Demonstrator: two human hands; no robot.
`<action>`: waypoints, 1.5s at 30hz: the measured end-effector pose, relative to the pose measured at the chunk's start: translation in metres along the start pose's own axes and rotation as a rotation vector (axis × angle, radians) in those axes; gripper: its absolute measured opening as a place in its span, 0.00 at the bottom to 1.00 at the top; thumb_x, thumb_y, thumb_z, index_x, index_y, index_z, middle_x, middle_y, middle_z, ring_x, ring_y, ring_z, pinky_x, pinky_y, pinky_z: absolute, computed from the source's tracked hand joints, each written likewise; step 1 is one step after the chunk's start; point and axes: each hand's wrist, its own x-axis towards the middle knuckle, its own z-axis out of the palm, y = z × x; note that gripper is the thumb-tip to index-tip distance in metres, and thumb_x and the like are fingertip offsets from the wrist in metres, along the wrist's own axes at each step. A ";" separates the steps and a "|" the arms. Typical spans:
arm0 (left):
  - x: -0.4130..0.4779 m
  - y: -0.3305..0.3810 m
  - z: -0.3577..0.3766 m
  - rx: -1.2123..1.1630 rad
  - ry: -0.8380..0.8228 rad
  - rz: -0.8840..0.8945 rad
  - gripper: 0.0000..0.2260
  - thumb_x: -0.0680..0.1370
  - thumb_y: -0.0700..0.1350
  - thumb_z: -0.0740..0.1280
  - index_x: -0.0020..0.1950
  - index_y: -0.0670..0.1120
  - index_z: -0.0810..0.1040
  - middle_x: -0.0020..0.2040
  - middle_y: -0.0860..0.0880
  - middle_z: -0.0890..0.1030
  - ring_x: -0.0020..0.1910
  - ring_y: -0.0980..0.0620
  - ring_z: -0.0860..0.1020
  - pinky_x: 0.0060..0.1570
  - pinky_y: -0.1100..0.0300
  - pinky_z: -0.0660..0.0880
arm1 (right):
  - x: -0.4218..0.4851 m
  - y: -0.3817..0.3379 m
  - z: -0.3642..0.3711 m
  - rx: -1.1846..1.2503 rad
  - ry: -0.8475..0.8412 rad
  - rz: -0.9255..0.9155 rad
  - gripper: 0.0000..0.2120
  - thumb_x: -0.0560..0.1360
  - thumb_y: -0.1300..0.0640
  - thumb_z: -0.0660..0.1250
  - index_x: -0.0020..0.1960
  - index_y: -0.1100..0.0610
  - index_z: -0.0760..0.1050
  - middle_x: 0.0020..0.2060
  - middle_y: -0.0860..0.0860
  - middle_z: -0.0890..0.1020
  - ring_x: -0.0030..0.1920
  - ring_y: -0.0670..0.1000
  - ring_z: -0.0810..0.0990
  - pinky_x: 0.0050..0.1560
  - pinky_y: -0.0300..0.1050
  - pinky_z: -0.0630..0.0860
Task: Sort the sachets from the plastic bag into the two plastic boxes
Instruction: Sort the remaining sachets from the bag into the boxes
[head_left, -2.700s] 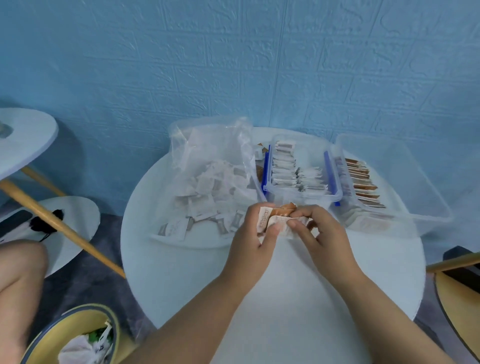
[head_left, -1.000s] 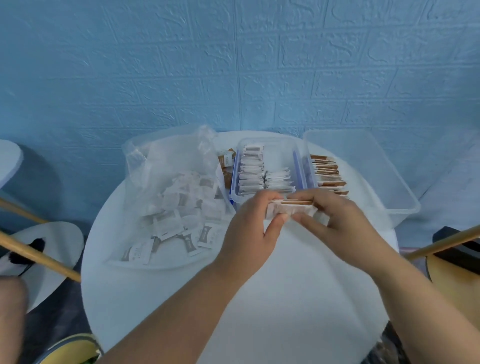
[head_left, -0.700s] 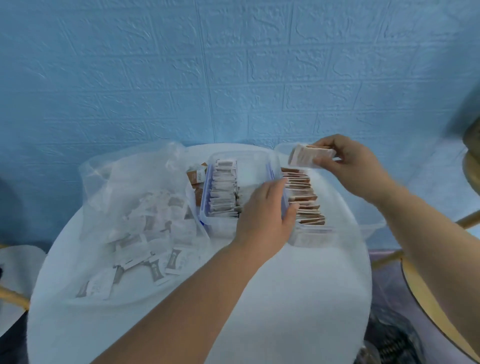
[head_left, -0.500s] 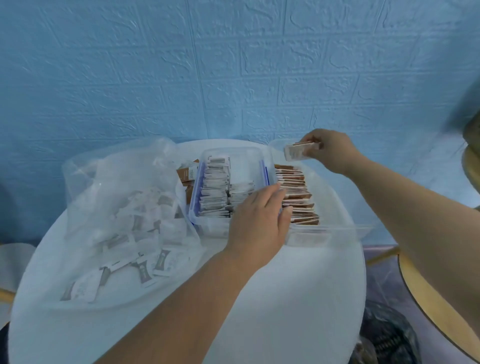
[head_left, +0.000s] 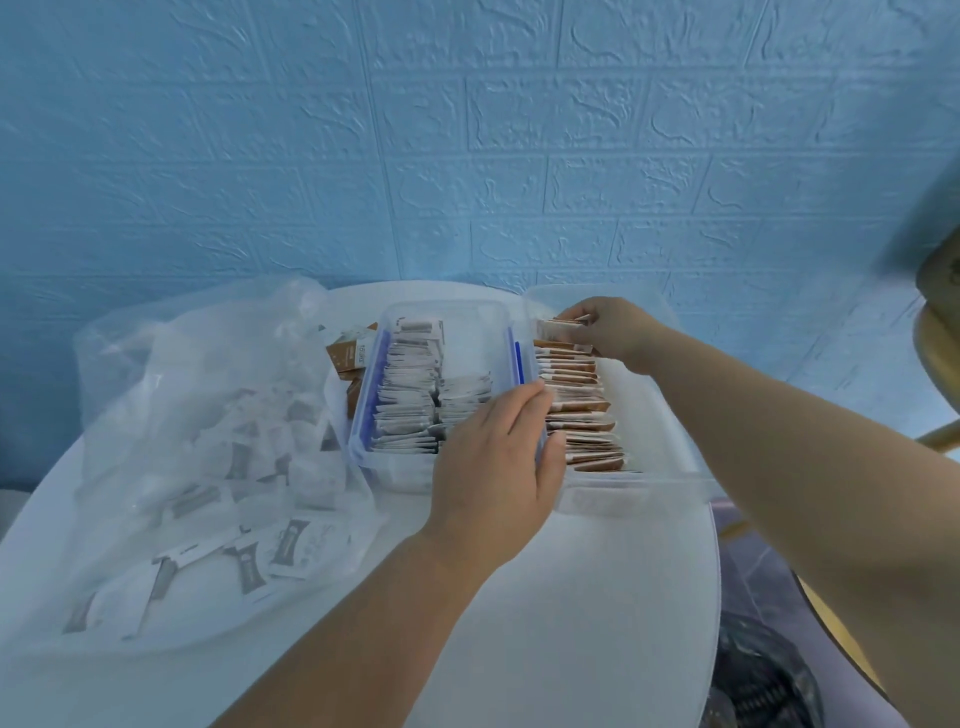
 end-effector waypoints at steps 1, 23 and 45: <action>0.000 0.000 0.001 -0.004 0.001 0.001 0.21 0.78 0.53 0.51 0.61 0.46 0.77 0.59 0.50 0.79 0.57 0.52 0.78 0.49 0.60 0.75 | 0.001 -0.001 -0.002 0.002 -0.051 0.019 0.15 0.71 0.52 0.71 0.55 0.57 0.77 0.49 0.52 0.79 0.47 0.50 0.77 0.47 0.42 0.77; 0.000 -0.001 -0.001 0.038 0.018 0.009 0.20 0.77 0.54 0.52 0.59 0.48 0.79 0.56 0.53 0.80 0.54 0.56 0.79 0.45 0.63 0.77 | 0.006 -0.011 -0.009 -0.240 0.037 -0.129 0.05 0.70 0.57 0.72 0.46 0.53 0.80 0.44 0.52 0.82 0.45 0.52 0.79 0.49 0.48 0.78; -0.006 -0.012 -0.041 -0.430 -0.094 0.013 0.15 0.80 0.47 0.59 0.67 0.51 0.71 0.64 0.55 0.73 0.61 0.66 0.66 0.55 0.83 0.57 | -0.052 -0.047 -0.002 -0.347 0.053 -0.342 0.09 0.74 0.53 0.67 0.54 0.53 0.78 0.50 0.49 0.78 0.48 0.47 0.75 0.48 0.36 0.66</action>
